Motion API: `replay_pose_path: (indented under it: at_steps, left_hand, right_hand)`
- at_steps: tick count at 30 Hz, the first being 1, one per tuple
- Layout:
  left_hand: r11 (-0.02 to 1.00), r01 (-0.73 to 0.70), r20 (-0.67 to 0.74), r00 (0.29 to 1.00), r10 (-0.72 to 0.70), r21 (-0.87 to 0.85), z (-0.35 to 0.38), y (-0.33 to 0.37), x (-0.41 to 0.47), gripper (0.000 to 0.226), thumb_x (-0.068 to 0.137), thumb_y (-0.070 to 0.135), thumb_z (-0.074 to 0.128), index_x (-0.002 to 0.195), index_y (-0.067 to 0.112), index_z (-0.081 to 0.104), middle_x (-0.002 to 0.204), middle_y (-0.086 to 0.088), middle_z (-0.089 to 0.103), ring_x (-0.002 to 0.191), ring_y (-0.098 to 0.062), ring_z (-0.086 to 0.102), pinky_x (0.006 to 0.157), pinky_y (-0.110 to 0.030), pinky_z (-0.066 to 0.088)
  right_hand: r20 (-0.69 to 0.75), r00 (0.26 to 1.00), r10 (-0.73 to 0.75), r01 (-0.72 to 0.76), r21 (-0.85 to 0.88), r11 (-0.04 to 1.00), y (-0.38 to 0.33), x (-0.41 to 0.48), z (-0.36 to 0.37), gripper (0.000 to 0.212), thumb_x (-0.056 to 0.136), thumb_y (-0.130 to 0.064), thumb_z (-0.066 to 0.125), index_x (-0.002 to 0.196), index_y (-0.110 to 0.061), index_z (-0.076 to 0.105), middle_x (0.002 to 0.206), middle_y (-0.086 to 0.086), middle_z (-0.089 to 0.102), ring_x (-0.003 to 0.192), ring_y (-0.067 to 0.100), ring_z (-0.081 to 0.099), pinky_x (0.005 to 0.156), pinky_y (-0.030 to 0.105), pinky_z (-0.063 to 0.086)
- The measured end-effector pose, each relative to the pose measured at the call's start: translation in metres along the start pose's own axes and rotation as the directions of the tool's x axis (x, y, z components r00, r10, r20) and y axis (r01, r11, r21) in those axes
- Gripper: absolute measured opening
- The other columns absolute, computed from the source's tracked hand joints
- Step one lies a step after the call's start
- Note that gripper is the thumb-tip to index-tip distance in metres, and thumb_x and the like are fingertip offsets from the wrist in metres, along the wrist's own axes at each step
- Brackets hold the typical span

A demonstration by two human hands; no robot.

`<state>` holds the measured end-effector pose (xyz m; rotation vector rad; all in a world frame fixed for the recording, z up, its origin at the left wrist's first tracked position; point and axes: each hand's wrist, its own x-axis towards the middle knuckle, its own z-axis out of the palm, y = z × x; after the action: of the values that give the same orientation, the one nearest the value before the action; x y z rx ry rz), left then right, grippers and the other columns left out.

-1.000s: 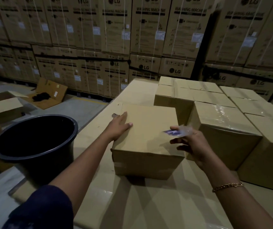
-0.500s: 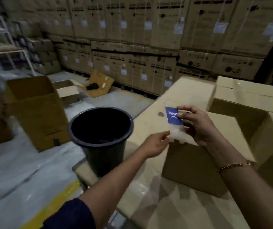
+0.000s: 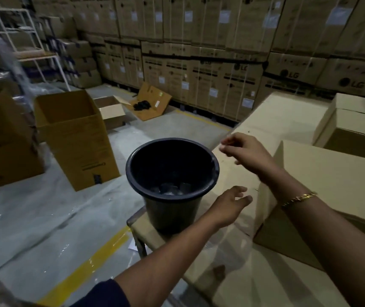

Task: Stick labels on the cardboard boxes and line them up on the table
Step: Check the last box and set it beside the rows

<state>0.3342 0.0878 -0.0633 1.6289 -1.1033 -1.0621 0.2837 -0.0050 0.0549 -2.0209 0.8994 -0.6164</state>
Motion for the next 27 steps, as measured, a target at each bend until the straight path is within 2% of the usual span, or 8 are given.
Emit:
replay_pose_path:
  at_steps: [5,9,12,15,18,20,24,27]
  left_hand:
    - [0.994,-0.101,-0.066,0.993,0.103,0.033,0.041,0.035,0.036,0.050,0.102,0.044,0.051,0.147,0.021,0.048,0.148,-0.005,0.050,0.133,-0.024,0.050,0.107,-0.035,0.040]
    - [0.990,-0.143,-0.065,0.988,0.143,0.015,0.083,0.067,0.071,0.067,0.093,0.061,0.054,0.147,0.021,0.047,0.142,-0.009,0.054,0.129,-0.031,0.054,0.107,-0.042,0.045]
    - [0.993,-0.078,-0.068,0.994,0.085,0.092,0.101,0.078,0.091,0.090,0.084,0.071,0.057,0.155,0.023,0.031,0.149,-0.008,0.048,0.134,-0.034,0.050,0.109,-0.043,0.042]
    - [0.988,-0.036,-0.116,0.992,0.054,0.153,0.108,0.076,0.102,0.087,0.086,0.064,0.063,0.154,0.021,0.030,0.149,-0.008,0.051,0.132,-0.036,0.051,0.108,-0.046,0.043]
    - [0.979,-0.031,-0.138,0.989,0.059,0.199,0.108,0.077,0.103,0.074,0.090,0.055,0.064,0.149,0.020,0.038,0.145,-0.007,0.056,0.129,-0.035,0.054,0.105,-0.044,0.045]
    - [0.981,-0.118,-0.120,0.983,0.137,0.151,0.104,0.076,0.098,0.068,0.090,0.048,0.067,0.147,0.023,0.041,0.142,-0.004,0.058,0.126,-0.031,0.056,0.104,-0.044,0.047]
    - [0.951,-0.303,-0.142,0.940,0.310,0.070,0.087,0.058,0.071,0.071,0.084,0.027,0.078,0.143,0.033,0.039,0.139,0.009,0.055,0.120,-0.016,0.058,0.100,-0.040,0.050]
    - [0.962,-0.236,-0.093,0.964,0.249,0.135,0.086,0.037,0.053,0.078,0.075,0.057,0.074,0.142,0.034,0.044,0.134,0.009,0.057,0.112,-0.015,0.063,0.095,-0.044,0.055]
  right_hand:
    - [-0.313,0.941,0.130,-0.202,-0.210,0.956,0.070,-0.047,-0.096,0.029,0.094,-0.035,0.069,0.120,-0.023,0.070,0.121,-0.003,0.069,0.115,0.019,0.063,0.100,0.041,0.050]
    - [-0.505,0.810,0.296,-0.529,-0.414,0.740,0.133,-0.097,-0.174,0.052,0.092,-0.050,0.064,0.139,-0.030,0.057,0.150,0.006,0.050,0.136,0.033,0.044,0.110,0.054,0.038]
    - [-0.586,0.678,0.444,-0.704,-0.344,0.621,0.165,-0.134,-0.208,0.073,0.092,-0.058,0.062,0.154,-0.028,0.038,0.158,0.011,0.037,0.144,0.037,0.034,0.113,0.055,0.032]
    - [-0.498,0.594,0.631,-0.740,-0.032,0.672,0.176,-0.158,-0.215,0.087,0.089,-0.065,0.062,0.155,-0.015,0.035,0.153,0.016,0.044,0.134,0.039,0.049,0.106,0.050,0.046]
    - [-0.351,0.614,0.707,-0.673,0.234,0.701,0.173,-0.168,-0.208,0.062,0.095,-0.061,0.058,0.135,-0.014,0.054,0.123,0.008,0.062,0.104,0.027,0.063,0.086,0.045,0.059]
    - [-0.427,0.669,0.608,-0.582,0.208,0.786,0.174,-0.172,-0.206,0.044,0.098,-0.052,0.059,0.123,-0.015,0.063,0.116,0.007,0.067,0.094,0.021,0.065,0.079,0.042,0.059]
    - [-0.449,0.757,0.474,-0.384,0.281,0.880,0.187,-0.193,-0.198,0.047,0.091,-0.027,0.075,0.130,-0.020,0.050,0.116,-0.004,0.061,0.095,0.004,0.060,0.070,0.023,0.051]
    - [-0.378,0.777,0.503,-0.455,0.214,0.864,0.213,-0.207,-0.188,0.056,0.086,-0.019,0.080,0.129,-0.028,0.046,0.120,-0.004,0.062,0.102,0.012,0.063,0.079,0.031,0.054]
